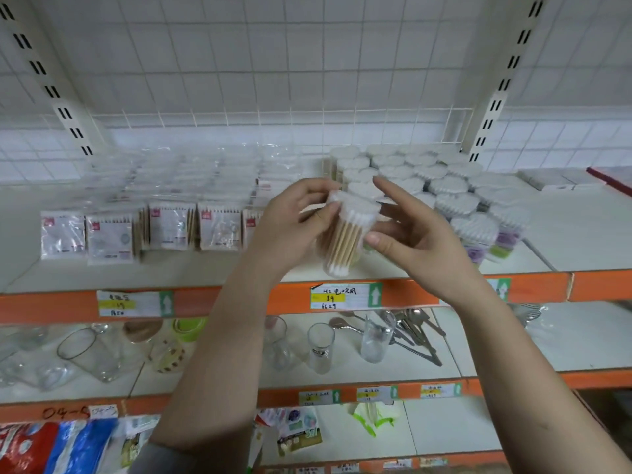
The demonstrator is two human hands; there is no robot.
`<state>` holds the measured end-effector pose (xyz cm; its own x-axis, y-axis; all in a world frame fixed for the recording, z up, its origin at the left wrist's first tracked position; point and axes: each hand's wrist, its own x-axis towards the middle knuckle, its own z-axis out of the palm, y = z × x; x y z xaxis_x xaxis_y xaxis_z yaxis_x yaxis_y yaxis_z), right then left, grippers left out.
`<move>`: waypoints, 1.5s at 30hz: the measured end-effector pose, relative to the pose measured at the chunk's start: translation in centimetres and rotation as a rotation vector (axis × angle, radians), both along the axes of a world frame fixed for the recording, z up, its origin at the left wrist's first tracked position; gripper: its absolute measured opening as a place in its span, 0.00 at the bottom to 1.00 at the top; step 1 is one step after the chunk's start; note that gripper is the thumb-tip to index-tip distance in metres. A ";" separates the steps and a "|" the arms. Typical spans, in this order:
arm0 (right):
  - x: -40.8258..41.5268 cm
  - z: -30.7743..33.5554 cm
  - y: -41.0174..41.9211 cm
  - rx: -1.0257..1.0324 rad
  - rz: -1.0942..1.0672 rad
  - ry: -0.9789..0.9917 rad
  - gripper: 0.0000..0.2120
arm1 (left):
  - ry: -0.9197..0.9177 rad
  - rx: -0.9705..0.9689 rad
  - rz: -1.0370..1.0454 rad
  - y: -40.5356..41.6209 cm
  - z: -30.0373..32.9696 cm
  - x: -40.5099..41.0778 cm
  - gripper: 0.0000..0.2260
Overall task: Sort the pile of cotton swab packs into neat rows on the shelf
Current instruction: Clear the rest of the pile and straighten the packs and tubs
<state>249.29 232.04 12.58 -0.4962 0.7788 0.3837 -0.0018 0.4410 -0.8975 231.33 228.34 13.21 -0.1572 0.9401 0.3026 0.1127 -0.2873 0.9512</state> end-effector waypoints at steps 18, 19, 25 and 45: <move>-0.4 -2.6 0.1 0.139 -0.649 -0.259 0.25 | 0.214 -0.084 0.307 2.3 -2.2 0.4 0.09; -0.7 -2.8 -0.1 0.171 -0.667 -0.309 0.25 | 0.232 -0.086 0.300 2.4 -2.3 0.3 0.09; -1.8 -3.6 -0.7 0.284 -0.766 -0.476 0.22 | 0.259 -0.106 0.258 2.8 -2.9 0.1 0.08; 3.4 -3.3 2.0 0.212 -0.800 -0.495 0.20 | 0.296 -0.156 0.254 3.4 -4.1 2.2 0.05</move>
